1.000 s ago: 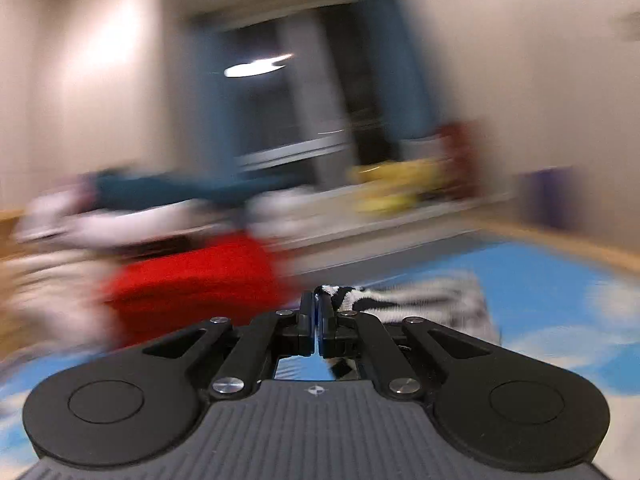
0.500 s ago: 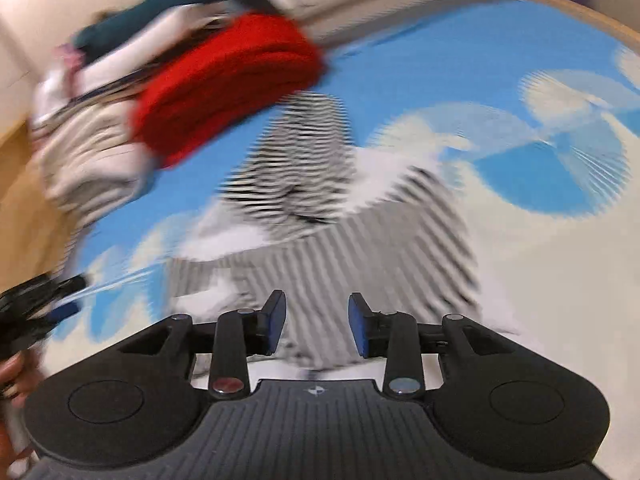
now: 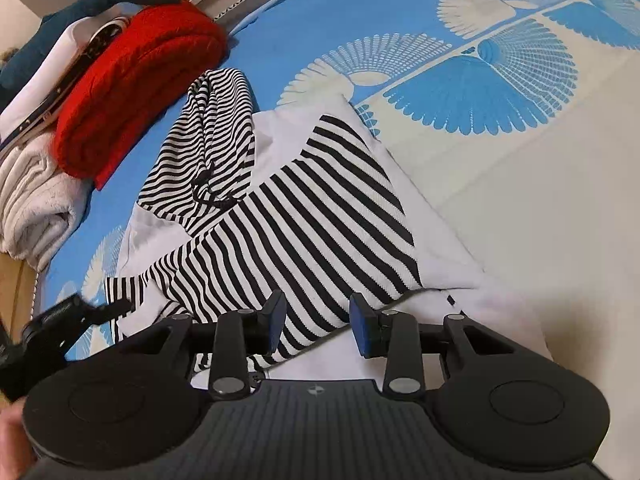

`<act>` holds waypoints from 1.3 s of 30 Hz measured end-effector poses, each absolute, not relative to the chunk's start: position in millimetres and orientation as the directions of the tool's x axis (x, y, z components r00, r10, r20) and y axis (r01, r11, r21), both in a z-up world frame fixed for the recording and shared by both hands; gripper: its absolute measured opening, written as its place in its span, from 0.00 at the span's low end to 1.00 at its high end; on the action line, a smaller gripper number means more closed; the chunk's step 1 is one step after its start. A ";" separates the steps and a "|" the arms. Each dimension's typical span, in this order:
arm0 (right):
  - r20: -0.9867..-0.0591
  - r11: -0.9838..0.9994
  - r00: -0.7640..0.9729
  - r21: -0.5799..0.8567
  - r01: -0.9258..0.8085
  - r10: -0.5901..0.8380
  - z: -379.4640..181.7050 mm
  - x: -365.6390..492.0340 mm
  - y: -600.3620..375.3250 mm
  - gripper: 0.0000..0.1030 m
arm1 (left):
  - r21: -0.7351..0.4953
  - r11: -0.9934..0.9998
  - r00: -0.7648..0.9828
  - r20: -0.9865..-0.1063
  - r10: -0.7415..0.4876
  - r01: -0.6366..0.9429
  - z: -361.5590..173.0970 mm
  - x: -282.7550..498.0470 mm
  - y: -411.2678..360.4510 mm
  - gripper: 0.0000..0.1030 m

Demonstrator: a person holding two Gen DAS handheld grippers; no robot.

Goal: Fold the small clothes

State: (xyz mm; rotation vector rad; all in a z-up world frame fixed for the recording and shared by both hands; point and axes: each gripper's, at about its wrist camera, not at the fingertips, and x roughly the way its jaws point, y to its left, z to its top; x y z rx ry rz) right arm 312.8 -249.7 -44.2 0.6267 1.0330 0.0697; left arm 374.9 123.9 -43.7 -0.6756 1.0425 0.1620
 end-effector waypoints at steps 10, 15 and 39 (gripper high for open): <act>-0.783 0.870 0.525 0.470 0.148 0.333 -37.0 314.0 -240.6 0.36 | -0.056 0.954 0.456 -0.885 0.089 -0.294 -64.5 402.7 55.4 0.80; -0.793 0.870 0.518 0.463 0.171 0.320 -39.8 315.8 -246.7 0.36 | 0.022 0.964 0.492 -0.857 0.155 -0.264 -51.7 393.8 52.8 0.22; -0.868 0.799 0.394 0.457 0.392 0.303 -93.6 331.6 -226.4 0.36 | -0.537 0.604 0.508 -0.827 -0.240 -0.589 -53.5 323.9 213.4 0.53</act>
